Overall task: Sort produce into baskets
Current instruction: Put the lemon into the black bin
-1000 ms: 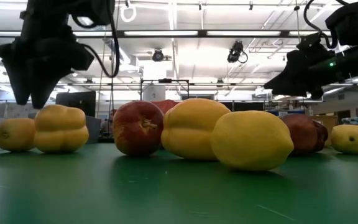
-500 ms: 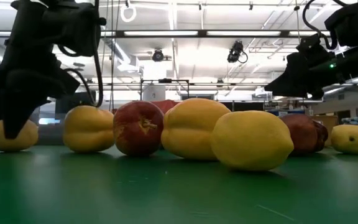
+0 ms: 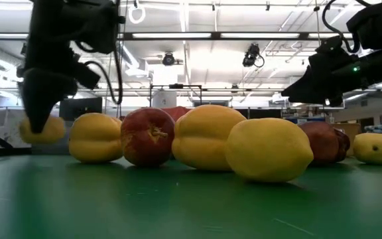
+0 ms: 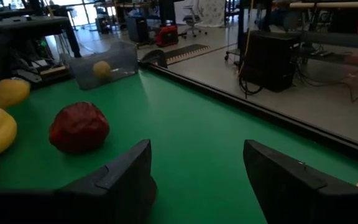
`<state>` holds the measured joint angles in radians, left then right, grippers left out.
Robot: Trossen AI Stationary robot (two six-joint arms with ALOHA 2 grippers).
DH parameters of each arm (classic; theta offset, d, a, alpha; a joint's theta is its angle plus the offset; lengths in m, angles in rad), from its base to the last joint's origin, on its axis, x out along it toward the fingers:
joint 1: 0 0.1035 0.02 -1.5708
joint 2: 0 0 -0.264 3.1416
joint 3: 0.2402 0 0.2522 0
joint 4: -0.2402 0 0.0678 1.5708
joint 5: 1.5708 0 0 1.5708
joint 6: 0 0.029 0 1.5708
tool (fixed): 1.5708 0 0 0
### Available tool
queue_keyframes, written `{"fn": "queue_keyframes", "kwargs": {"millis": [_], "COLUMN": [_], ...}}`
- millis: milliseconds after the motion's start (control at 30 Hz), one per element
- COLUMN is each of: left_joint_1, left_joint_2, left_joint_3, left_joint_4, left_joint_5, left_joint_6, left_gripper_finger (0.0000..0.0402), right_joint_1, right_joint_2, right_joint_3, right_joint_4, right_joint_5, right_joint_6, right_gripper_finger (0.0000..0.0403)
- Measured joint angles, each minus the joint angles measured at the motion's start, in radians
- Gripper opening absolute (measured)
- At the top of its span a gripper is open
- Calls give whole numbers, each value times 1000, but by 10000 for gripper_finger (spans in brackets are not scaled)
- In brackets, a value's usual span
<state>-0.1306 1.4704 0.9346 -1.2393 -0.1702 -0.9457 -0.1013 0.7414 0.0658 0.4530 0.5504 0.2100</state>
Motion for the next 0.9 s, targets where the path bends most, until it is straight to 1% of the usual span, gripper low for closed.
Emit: {"fn": "queue_keyframes", "kwargs": {"millis": [100,167,233,300,367,467,600,733,900], "left_joint_1": [84,155,236,327,417,551,712,829,926], "left_joint_2": [-37,-69,-102,-133,-151,-164,-160,-153,-155], "left_joint_3": [28,45,63,83,109,132,112,77,72], "left_joint_4": [-32,-52,-60,-66,-54,-34,57,128,147], "left_joint_5": [-50,-111,-171,-207,-232,-242,-241,-224,-225], "left_joint_6": [70,146,219,293,369,484,588,633,670], "left_gripper_finger": [246,246,246,246,246,246,248,275,331], "right_joint_1": [0,0,0,0,0,0,0,0,2], "right_joint_2": [1,3,6,7,6,7,7,7,7], "right_joint_3": [0,0,0,0,0,0,0,0,0], "right_joint_4": [1,0,3,-1,1,0,0,-18,-37], "right_joint_5": [-12,-24,-33,-41,-57,-66,-53,12,10], "right_joint_6": [0,0,0,0,0,0,22,44,82], "right_gripper_finger": [266,266,266,266,266,266,266,266,266]}}
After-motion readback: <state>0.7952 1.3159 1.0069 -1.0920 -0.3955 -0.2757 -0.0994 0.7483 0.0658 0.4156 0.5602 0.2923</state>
